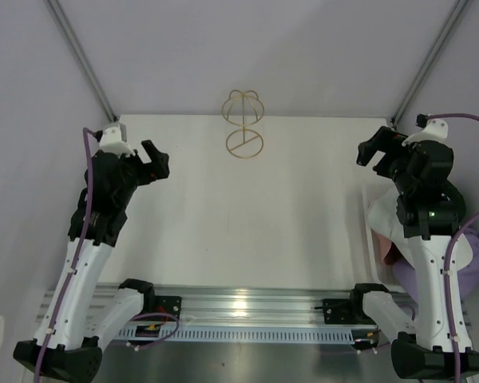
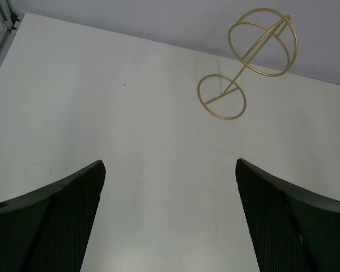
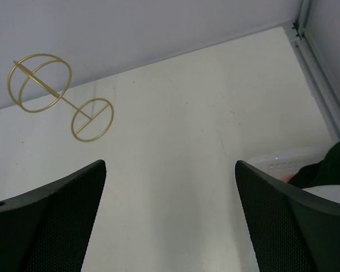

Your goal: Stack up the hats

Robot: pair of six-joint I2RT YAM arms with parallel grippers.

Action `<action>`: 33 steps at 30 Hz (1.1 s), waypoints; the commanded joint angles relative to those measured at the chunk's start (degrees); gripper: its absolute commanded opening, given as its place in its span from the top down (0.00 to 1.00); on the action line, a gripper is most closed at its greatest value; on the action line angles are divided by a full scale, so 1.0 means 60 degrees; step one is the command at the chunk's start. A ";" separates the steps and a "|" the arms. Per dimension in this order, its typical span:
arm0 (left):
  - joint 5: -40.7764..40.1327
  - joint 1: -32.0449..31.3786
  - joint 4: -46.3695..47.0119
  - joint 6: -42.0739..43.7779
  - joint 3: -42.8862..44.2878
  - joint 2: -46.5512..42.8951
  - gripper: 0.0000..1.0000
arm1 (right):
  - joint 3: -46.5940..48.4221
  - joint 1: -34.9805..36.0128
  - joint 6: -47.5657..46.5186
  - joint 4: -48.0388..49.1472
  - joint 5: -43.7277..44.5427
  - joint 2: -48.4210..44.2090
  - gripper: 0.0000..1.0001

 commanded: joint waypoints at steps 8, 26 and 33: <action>0.1210 -0.0620 -0.0074 -0.1813 0.2221 0.2029 0.01 | -0.1242 0.0030 0.0438 0.1904 -0.2365 0.0277 0.00; -0.0226 -0.2306 0.1463 -0.6765 0.6765 0.9850 0.04 | -0.0935 0.0953 0.0337 0.2800 -0.1137 0.1349 0.00; -0.1806 -0.2863 0.0457 -0.7952 0.8696 1.1434 0.06 | -0.0788 0.0953 0.0337 0.2757 -0.1019 0.1495 0.00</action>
